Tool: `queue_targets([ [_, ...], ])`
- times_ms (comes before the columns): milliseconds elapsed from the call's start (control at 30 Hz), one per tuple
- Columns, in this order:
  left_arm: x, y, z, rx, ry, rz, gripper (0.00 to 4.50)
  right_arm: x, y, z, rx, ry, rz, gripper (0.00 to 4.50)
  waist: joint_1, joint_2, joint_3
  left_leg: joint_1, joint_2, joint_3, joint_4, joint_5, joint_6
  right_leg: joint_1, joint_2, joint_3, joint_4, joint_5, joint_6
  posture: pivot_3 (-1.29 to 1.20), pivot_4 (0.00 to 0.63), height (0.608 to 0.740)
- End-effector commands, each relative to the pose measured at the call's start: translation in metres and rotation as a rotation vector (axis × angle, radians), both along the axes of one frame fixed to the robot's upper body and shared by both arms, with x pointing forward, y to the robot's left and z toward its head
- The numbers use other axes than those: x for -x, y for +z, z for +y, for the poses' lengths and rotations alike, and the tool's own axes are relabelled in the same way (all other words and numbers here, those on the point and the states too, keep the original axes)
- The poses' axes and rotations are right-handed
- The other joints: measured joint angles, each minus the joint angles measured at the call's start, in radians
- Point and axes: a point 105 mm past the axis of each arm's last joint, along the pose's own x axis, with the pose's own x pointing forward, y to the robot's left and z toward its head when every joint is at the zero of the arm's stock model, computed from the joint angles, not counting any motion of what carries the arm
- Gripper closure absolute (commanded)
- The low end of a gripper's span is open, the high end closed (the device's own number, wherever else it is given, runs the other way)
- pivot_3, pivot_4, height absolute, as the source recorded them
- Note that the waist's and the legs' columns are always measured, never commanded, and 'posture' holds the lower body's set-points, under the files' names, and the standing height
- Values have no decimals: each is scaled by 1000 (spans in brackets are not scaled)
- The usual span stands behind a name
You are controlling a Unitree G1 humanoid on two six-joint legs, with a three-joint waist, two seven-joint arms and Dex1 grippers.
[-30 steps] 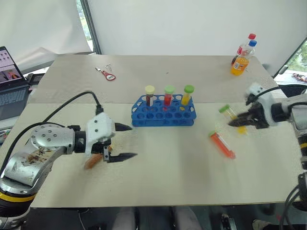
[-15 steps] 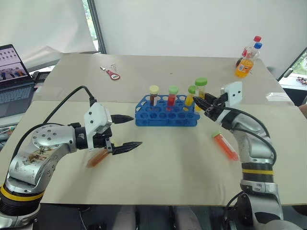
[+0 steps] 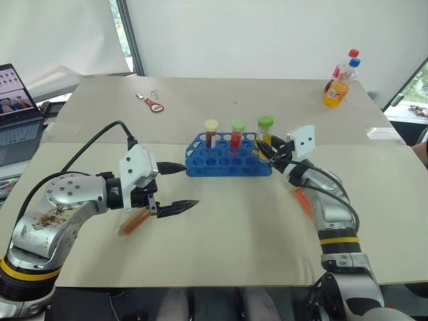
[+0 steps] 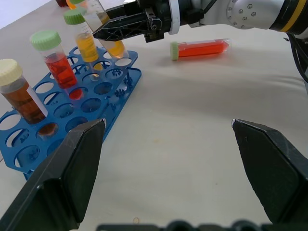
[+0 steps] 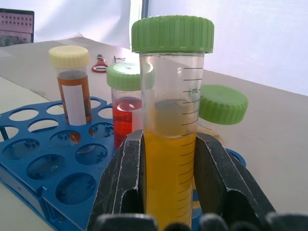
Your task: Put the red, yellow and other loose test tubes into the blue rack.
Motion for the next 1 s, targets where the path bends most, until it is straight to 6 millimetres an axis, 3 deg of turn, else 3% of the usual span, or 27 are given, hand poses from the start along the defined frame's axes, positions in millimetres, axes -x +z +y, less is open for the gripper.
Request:
queue_targets([
  [33,4,10,-5,-10,-27,-49,0,4,-1,2,23,-8,-29,3507,0,0,0,0,0,0,0,0,0,0,0,0,0,0,0,0,150,733],
  [200,4,9,-5,-12,-27,-51,0,5,-8,0,12,-43,-28,3508,-2,0,0,0,0,0,0,0,0,0,0,0,0,0,0,0,150,733],
  [433,0,12,-6,4,-12,-65,0,-1,-13,-1,-157,-145,-27,3510,-8,0,0,0,0,-1,0,0,0,0,0,0,0,0,0,0,150,733],
  [633,-6,9,-6,21,8,-72,0,3,-18,8,-154,-119,-32,3510,-16,0,0,1,0,-4,0,0,0,0,0,0,0,0,0,0,150,733],
  [733,-7,6,-5,26,14,-75,0,4,-17,4,-156,-127,-43,3510,-16,0,0,1,0,-4,-1,0,0,0,0,0,0,0,0,0,150,733],
  [767,-7,6,-5,26,14,-75,0,4,-17,2,-154,-130,-41,2468,-16,0,0,1,0,-4,-1,0,0,0,0,0,0,0,0,0,150,733],
  [900,-9,4,-3,34,28,-80,0,5,-21,-7,-71,-128,5,1130,-15,0,0,0,0,-4,-1,0,0,0,0,0,0,0,0,0,150,733],
  [1000,-11,3,-3,38,34,-82,0,11,-23,-16,-30,-119,43,1130,-13,0,0,0,0,-4,-1,0,0,0,0,0,0,0,0,0,150,733],
])
